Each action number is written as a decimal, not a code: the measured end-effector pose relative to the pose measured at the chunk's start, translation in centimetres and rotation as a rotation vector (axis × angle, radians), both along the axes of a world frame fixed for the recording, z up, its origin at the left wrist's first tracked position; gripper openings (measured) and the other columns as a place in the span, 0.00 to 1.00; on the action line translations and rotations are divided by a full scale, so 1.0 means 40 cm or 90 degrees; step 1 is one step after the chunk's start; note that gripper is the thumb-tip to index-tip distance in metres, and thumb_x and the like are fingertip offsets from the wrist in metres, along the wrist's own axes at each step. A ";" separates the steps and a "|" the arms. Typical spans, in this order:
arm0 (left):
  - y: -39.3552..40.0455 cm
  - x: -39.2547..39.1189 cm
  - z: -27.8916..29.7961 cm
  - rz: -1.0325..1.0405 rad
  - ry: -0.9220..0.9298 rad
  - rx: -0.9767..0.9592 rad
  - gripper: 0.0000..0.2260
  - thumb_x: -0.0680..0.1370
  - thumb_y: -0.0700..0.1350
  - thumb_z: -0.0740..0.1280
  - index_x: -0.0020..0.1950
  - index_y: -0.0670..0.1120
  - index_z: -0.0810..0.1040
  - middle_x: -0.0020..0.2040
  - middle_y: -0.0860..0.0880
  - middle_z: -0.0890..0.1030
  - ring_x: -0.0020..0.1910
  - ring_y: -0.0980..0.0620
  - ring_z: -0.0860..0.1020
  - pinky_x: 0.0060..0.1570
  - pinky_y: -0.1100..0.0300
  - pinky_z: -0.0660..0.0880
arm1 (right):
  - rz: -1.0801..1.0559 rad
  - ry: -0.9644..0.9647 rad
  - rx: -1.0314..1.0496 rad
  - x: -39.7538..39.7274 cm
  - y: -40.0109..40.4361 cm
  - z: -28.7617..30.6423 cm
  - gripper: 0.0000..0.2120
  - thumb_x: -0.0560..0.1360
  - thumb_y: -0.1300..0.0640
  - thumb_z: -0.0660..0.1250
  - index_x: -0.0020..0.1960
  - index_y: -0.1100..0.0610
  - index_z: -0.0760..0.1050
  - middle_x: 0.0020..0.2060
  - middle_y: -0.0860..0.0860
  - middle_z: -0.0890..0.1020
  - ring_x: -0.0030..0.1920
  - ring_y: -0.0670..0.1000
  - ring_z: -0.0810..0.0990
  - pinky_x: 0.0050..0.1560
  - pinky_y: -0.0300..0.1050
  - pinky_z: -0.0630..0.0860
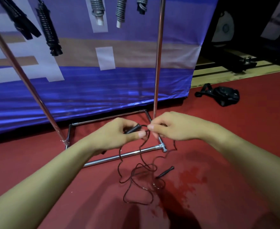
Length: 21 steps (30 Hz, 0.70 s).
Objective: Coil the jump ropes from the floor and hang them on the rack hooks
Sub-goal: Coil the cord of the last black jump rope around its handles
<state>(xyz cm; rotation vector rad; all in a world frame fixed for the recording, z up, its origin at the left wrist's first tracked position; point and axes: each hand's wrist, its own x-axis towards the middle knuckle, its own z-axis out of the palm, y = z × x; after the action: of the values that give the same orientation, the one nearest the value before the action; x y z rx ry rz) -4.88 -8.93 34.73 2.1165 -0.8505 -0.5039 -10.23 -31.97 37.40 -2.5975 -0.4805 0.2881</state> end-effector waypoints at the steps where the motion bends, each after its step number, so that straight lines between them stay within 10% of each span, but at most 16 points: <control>1: -0.010 -0.008 0.001 -0.017 -0.012 -0.007 0.12 0.80 0.56 0.71 0.45 0.49 0.85 0.32 0.51 0.71 0.30 0.56 0.65 0.32 0.64 0.64 | -0.011 -0.026 0.017 0.002 0.009 0.001 0.19 0.84 0.45 0.59 0.38 0.49 0.77 0.27 0.43 0.75 0.28 0.43 0.71 0.35 0.38 0.69; 10: 0.113 0.083 0.021 0.092 -0.134 0.113 0.10 0.79 0.53 0.72 0.42 0.49 0.84 0.30 0.57 0.77 0.29 0.60 0.69 0.34 0.64 0.67 | -0.047 0.107 0.005 -0.001 -0.063 -0.022 0.27 0.84 0.38 0.54 0.36 0.57 0.70 0.30 0.48 0.76 0.32 0.47 0.74 0.49 0.53 0.76; 15: 0.043 0.008 0.023 0.056 0.074 -0.054 0.10 0.77 0.53 0.75 0.55 0.51 0.85 0.35 0.57 0.77 0.28 0.60 0.68 0.29 0.66 0.66 | 0.004 0.039 0.020 0.001 0.007 0.005 0.20 0.85 0.43 0.57 0.39 0.51 0.75 0.30 0.47 0.74 0.31 0.47 0.74 0.39 0.44 0.76; 21: 0.013 -0.003 0.027 -0.018 -0.008 0.018 0.13 0.81 0.55 0.70 0.41 0.49 0.83 0.31 0.52 0.69 0.29 0.56 0.66 0.31 0.62 0.65 | 0.028 0.052 -0.003 -0.001 0.012 -0.004 0.19 0.81 0.38 0.63 0.39 0.48 0.80 0.27 0.47 0.71 0.29 0.48 0.68 0.34 0.43 0.67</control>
<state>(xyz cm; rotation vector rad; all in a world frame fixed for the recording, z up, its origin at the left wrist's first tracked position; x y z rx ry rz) -5.02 -8.39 35.83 2.1379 -0.8860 -0.5197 -10.26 -31.49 37.24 -2.5711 -0.5090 0.4092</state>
